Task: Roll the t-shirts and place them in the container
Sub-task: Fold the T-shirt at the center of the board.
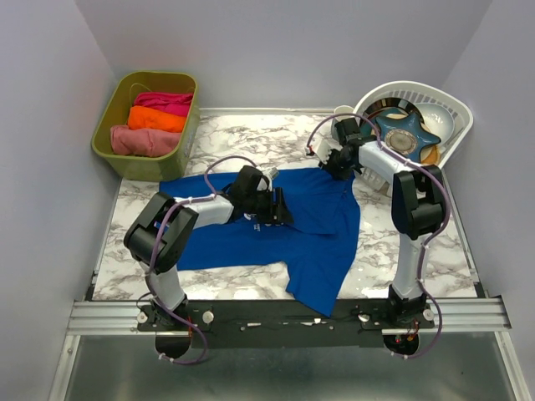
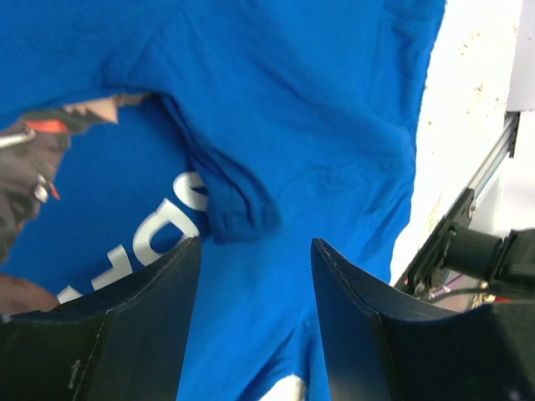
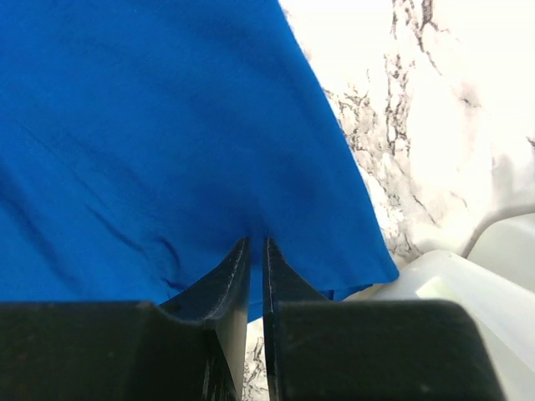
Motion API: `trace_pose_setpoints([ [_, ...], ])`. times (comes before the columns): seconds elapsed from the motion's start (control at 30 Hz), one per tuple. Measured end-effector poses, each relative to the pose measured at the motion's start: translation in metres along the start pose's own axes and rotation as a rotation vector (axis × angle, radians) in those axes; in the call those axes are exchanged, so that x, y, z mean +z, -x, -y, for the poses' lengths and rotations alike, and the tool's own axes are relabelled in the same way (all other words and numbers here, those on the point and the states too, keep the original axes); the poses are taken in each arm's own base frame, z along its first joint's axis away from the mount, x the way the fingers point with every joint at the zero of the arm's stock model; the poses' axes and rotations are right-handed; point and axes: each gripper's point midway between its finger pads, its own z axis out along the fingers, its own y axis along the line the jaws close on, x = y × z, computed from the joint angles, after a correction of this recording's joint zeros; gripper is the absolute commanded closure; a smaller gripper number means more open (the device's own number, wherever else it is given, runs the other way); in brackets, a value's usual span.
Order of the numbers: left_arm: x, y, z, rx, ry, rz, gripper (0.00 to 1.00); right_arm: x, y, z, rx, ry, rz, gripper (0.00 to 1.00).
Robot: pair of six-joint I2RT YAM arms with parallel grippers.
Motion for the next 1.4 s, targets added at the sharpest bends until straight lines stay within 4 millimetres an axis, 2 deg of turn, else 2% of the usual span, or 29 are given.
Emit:
trace_pose_setpoints([
  [0.23,0.015,0.003,-0.005,-0.042,0.008,-0.019,0.41,0.003,-0.002,0.0,-0.009,0.004,-0.007,0.82],
  [0.33,0.021,0.006,-0.003,-0.036,0.002,-0.022,0.48,0.003,-0.002,0.0,-0.01,0.004,-0.007,0.82],
  [0.47,0.029,0.006,-0.002,-0.018,-0.004,-0.031,0.64,0.003,-0.002,0.0,-0.01,0.005,-0.008,0.81],
  [0.57,0.03,0.001,-0.003,-0.006,0.001,-0.046,0.66,0.004,-0.001,0.002,-0.015,0.002,-0.006,0.82],
  [0.63,0.03,-0.003,-0.004,-0.004,0.008,-0.059,0.66,0.004,0.0,0.003,-0.018,0.001,-0.006,0.81],
  [0.87,0.023,-0.011,-0.008,0.003,0.038,-0.092,0.82,0.004,0.004,0.008,-0.03,0.002,-0.009,0.83],
  [1.1,0.015,-0.016,-0.012,0.007,0.061,-0.114,0.87,0.009,0.005,0.011,-0.088,0.034,-0.06,0.89],
  [1.3,0.005,-0.018,-0.014,0.008,0.07,-0.116,0.87,0.015,-0.002,-0.004,-0.191,0.082,-0.148,0.9],
  [1.4,0.003,-0.019,-0.015,0.01,0.076,-0.122,0.88,0.016,-0.001,-0.006,-0.223,0.087,-0.17,0.9],
])
